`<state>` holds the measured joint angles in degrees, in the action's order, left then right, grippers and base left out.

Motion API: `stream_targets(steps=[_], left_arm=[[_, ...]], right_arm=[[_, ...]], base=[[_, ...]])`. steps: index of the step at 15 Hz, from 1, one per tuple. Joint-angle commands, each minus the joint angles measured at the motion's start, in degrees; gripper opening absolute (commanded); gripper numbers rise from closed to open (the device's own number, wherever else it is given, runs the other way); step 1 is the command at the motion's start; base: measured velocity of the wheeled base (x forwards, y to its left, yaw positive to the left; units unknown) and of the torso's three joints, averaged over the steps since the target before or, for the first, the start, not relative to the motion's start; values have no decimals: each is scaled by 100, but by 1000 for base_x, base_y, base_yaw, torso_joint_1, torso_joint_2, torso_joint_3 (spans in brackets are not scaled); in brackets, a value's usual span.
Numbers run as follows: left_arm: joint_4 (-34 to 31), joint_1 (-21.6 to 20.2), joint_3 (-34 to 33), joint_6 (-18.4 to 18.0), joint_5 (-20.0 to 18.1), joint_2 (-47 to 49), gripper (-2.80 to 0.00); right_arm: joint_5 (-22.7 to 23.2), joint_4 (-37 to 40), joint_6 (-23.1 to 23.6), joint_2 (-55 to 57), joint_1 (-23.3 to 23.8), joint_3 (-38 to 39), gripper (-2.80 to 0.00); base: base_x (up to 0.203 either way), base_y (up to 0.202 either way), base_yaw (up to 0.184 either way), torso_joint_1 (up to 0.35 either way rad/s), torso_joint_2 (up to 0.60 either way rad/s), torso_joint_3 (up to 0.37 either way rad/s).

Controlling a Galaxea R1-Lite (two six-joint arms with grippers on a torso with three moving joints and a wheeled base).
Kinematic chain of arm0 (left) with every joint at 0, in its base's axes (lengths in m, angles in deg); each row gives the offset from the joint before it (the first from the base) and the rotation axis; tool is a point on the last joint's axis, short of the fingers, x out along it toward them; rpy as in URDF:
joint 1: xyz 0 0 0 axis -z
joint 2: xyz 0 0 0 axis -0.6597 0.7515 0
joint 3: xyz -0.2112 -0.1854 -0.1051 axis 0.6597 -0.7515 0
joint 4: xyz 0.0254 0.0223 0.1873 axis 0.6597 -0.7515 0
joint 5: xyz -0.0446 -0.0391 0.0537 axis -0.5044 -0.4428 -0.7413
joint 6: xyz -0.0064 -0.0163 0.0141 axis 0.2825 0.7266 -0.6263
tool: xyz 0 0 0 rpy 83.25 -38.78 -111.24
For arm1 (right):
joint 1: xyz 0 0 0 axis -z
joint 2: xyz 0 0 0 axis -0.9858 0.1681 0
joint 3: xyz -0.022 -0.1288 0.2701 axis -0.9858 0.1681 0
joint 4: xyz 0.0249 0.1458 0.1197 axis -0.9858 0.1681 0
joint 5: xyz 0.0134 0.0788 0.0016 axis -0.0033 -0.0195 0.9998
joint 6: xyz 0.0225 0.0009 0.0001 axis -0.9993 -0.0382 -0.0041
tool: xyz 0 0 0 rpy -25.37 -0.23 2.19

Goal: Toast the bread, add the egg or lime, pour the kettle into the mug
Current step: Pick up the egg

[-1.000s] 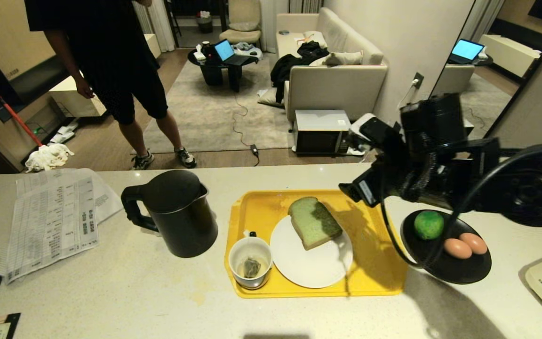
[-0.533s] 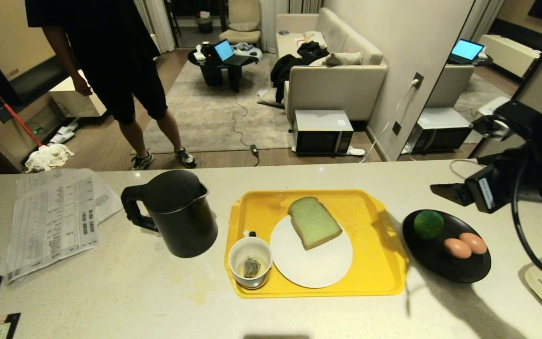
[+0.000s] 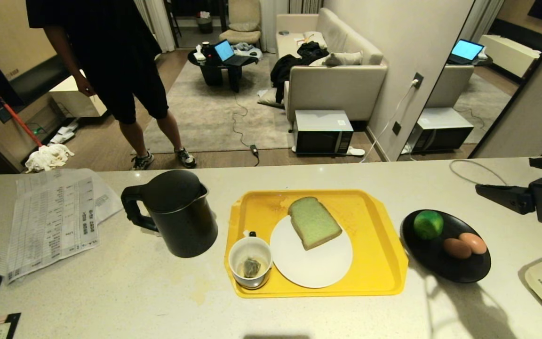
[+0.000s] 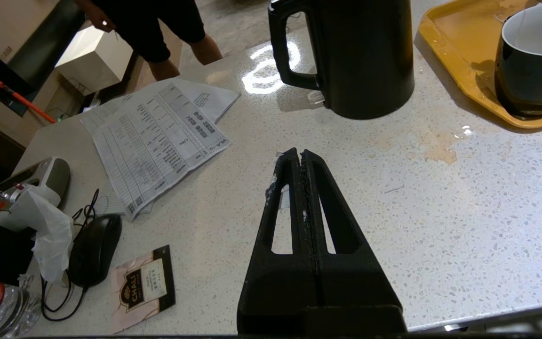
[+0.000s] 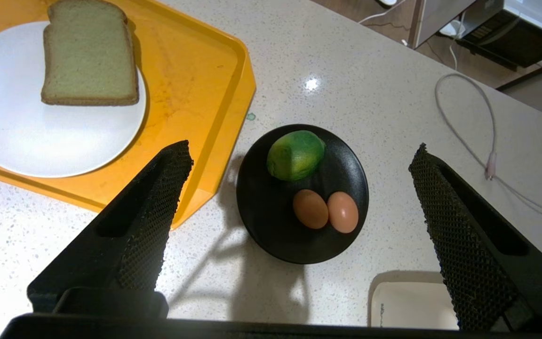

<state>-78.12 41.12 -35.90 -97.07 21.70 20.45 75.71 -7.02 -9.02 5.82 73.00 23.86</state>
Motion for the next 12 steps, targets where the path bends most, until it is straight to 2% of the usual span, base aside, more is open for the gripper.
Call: stream_targets(steps=[1, 8, 12], left_arm=[[1, -2, 0, -10, 0, -4, -280], [8, -2, 0, -10, 0, -4, -280], [1, -2, 0, -10, 0, -4, -280]], right_arm=[[-4, -8, -20, -250, 10, 64, 0], [6, 24, -424, -582, 114, 168, 0], [56, 36, -445, -637, 179, 207, 0]], base=[[0, 0, 0, 0, 0, 0], [0, 0, 0, 0, 0, 0], [0, 0, 0, 0, 0, 0]])
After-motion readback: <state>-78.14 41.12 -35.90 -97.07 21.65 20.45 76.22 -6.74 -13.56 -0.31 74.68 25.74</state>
